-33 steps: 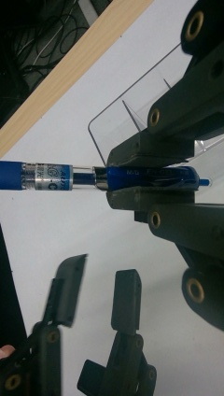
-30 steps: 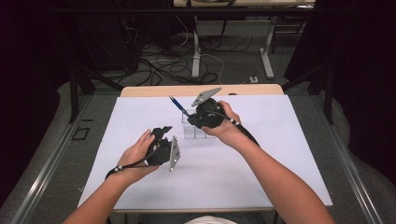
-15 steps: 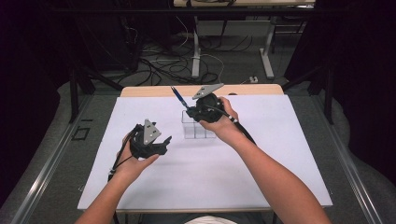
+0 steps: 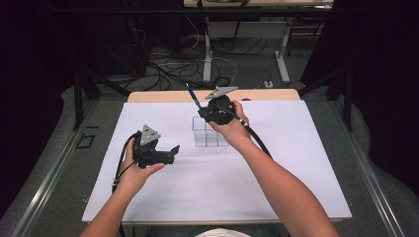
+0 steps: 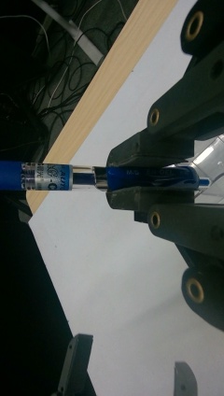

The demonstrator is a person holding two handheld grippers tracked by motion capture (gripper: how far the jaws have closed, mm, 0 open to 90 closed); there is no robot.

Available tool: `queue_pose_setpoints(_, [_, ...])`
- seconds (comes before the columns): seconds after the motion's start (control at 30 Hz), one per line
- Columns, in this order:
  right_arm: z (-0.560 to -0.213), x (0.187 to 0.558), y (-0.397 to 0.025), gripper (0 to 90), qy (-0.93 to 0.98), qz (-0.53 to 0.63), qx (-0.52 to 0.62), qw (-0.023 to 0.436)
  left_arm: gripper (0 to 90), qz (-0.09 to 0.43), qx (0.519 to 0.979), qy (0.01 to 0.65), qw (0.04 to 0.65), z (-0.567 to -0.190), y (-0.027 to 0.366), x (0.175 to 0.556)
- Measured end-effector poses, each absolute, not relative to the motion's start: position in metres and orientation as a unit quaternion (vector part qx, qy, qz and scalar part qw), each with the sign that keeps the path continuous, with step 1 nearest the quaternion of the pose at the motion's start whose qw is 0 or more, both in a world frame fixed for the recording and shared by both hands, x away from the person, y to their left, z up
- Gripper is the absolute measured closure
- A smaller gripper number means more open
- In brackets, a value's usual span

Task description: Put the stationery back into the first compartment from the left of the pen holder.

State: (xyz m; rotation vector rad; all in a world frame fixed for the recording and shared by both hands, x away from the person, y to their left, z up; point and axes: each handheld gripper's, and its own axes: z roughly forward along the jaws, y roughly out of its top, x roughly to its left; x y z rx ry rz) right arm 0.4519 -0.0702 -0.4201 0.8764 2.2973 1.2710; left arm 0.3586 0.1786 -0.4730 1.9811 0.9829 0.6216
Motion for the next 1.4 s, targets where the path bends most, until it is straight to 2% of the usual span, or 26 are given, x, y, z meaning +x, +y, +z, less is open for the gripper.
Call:
queue_pose_setpoints(0.3, [-0.431,0.462,-0.068,80.2,0.806,0.451,0.336,0.182,1.7,0.21,0.777,0.411,0.428,-0.477,0.186,0.362])
queue_pose_setpoints(0.53, [-0.441,0.467,-0.063,80.2,0.804,0.449,0.348,0.177,1.1,0.188,0.761,0.44,0.437,-0.48,0.191,0.365])
queue_pose_setpoints(1.4, [-0.464,0.476,-0.038,80.0,0.796,0.443,0.377,0.164,0.7,0.184,0.759,0.443,0.439,-0.483,0.195,0.365])
